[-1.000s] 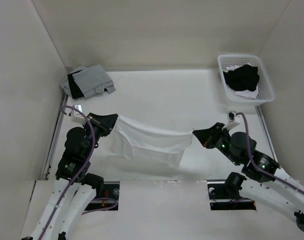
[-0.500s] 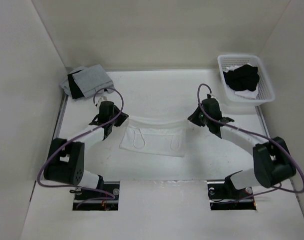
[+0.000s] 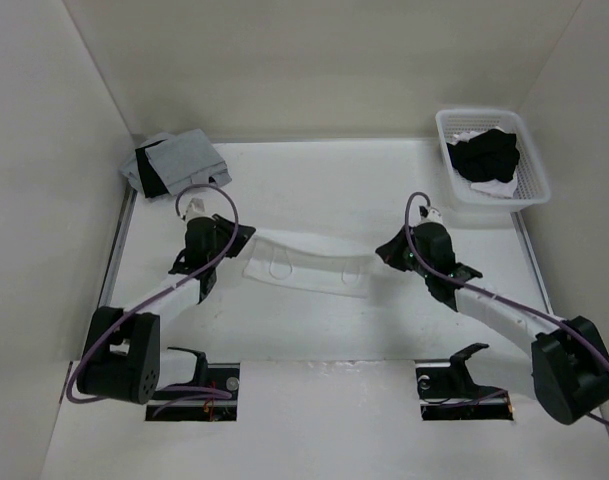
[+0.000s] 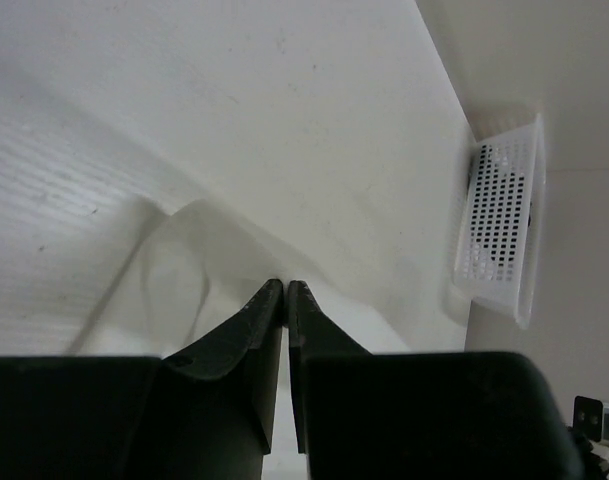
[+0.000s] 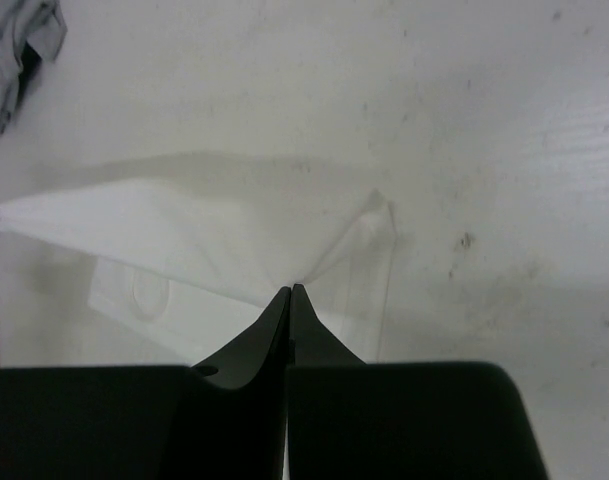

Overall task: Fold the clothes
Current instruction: Fold the tank top

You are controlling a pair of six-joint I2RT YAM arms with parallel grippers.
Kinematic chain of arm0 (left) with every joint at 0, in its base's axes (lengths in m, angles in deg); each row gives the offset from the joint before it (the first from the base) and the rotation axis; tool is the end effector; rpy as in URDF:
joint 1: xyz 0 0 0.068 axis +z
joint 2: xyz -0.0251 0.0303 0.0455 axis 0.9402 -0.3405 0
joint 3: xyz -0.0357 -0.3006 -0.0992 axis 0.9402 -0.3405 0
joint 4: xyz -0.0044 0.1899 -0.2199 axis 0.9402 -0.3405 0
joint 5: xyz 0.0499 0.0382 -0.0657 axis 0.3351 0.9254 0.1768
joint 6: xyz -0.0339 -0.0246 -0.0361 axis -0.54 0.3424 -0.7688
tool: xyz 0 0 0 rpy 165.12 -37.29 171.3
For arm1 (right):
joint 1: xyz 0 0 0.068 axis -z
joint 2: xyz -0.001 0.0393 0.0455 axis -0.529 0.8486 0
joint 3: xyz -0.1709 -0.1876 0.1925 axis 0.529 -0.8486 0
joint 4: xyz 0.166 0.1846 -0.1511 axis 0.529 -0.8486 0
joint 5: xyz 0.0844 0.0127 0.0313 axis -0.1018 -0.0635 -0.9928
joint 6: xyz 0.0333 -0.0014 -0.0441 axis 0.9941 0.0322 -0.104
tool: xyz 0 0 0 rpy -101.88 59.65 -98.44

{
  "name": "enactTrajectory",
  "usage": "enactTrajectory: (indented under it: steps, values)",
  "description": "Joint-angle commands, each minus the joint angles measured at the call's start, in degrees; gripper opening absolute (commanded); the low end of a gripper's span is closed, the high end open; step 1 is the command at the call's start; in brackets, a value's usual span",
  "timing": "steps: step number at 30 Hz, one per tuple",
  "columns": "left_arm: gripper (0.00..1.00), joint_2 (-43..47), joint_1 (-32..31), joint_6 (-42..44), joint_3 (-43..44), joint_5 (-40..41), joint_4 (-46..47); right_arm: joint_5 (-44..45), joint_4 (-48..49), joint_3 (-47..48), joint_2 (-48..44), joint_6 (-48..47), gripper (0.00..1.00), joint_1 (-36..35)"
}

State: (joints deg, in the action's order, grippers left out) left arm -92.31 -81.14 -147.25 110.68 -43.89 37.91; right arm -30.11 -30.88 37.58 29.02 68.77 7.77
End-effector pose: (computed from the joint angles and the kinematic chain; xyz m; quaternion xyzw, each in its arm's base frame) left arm 0.2665 -0.0555 0.2146 -0.3222 0.7714 -0.3487 0.4238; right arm 0.2331 0.1048 0.2319 0.1358 0.8518 0.2790 0.4220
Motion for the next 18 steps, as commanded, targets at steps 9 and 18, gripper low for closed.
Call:
enactTrajectory:
  steps: [9,18]
  values:
    - [0.06,9.2,5.38,1.12,-12.13,-6.87,5.38,8.55,-5.88,-9.05,-12.32,4.25,0.01,-12.44]
    - [0.06,17.1,6.26,1.82,-19.52,-8.37,2.66,9.26,-8.26,-12.83,-12.25,9.79,0.01,-17.27]
